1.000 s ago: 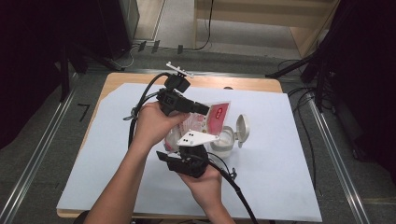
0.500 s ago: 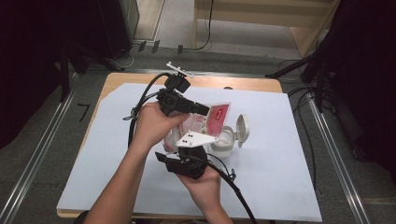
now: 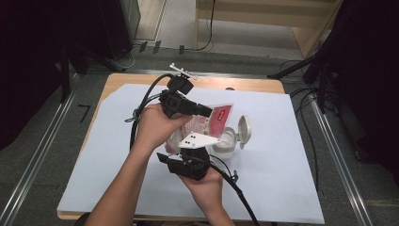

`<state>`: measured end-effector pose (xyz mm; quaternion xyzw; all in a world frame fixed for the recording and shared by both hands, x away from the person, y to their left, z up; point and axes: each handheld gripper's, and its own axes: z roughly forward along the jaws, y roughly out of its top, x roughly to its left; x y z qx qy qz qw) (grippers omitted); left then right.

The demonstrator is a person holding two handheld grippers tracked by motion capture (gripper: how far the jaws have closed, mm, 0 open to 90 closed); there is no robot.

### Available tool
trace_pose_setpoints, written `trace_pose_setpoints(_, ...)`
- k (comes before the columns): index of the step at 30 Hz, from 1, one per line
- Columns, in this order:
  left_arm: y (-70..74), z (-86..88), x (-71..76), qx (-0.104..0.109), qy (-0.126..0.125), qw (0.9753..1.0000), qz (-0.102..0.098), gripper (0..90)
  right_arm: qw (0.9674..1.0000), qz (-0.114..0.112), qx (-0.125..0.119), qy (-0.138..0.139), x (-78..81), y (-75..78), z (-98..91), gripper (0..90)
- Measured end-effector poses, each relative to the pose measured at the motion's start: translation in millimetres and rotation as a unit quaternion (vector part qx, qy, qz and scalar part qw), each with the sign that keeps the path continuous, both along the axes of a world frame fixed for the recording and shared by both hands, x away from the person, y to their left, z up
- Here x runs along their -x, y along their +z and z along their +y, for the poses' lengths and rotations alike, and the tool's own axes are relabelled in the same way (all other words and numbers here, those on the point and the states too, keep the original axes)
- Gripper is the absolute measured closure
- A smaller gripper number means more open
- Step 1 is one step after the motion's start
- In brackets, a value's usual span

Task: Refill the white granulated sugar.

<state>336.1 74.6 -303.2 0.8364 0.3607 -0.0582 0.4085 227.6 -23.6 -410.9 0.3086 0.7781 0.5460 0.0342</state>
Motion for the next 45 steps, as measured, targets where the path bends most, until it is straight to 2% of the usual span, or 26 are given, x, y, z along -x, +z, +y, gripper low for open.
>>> trace_pose_setpoints(14,0.3,-1.1,1.3,0.007,0.002,1.0,-0.006,83.2,0.9999,-0.001,-0.007,-0.011,0.7,-0.3,0.1,63.1)
trace_pose_setpoints(19,0.7,-1.6,1.9,0.002,0.0,0.9999,-0.01,83.3,0.9999,0.0,-0.008,-0.012,1.2,-0.7,-0.2,63.5)
trace_pose_setpoints(36,0.4,-1.5,1.8,0.002,0.001,0.9999,-0.015,84.2,0.9998,-0.001,-0.01,-0.017,1.4,-1.2,1.1,63.9)
trace_pose_setpoints(40,1.8,-2.1,-0.7,-0.008,-0.002,0.9999,-0.014,84.3,0.9996,0.004,-0.016,-0.023,-0.8,-0.3,2.0,64.1)
trace_pose_setpoints(45,-0.3,0.9,-1.9,0.003,-0.001,1.0,-0.008,84.3,0.9996,0.0,-0.01,-0.026,-1.0,-1.0,3.9,64.1)
